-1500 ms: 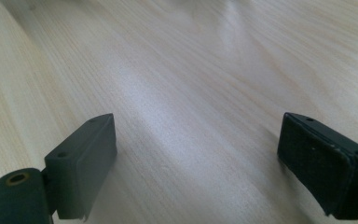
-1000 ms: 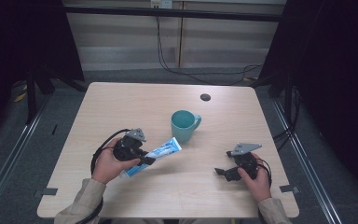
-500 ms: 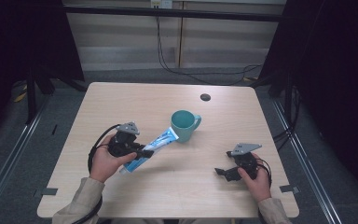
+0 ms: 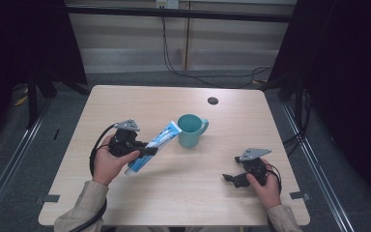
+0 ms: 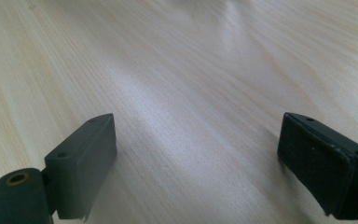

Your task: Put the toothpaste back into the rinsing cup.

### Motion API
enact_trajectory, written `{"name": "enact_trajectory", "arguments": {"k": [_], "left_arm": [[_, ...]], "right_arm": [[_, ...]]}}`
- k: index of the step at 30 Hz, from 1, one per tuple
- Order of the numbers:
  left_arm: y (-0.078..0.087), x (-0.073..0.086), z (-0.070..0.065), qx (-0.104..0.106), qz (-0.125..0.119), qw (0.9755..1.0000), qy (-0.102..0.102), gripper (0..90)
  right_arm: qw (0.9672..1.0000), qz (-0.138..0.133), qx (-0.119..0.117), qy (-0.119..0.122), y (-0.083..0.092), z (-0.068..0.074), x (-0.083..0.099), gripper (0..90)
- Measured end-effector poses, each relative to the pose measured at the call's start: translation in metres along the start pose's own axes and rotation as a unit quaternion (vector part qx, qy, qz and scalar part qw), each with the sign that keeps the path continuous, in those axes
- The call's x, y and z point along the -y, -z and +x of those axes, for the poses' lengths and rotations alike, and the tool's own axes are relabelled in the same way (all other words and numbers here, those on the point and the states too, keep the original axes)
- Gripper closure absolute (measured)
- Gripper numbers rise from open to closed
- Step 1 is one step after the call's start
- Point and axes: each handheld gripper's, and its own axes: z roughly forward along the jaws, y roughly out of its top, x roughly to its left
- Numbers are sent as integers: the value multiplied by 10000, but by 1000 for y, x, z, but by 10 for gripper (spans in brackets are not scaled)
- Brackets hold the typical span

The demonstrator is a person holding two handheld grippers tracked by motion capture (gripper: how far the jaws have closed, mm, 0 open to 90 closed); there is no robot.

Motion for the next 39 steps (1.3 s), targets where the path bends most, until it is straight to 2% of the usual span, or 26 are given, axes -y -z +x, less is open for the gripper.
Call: {"name": "enact_trajectory", "arguments": {"k": [12,17,28,30,32,39], "left_arm": [[5,-10,1,-171,-319,9993,115,744],[6,-15,1,-258,-367,9989,144,743],[8,-20,1,-362,-780,9960,221,744],[7,-22,1,-322,-870,9954,223,744],[7,-23,0,-327,-877,9954,210,744],[4,-29,-2,-425,-1080,9930,216,744]], "right_arm": [[10000,-2,-1,-1,0,0,0,112],[10000,4,1,2,0,0,0,112],[10000,5,3,10,0,0,0,112],[10000,6,2,7,0,0,0,112],[10000,1,6,18,0,0,0,112],[10000,3,13,25,0,0,0,112]]}}
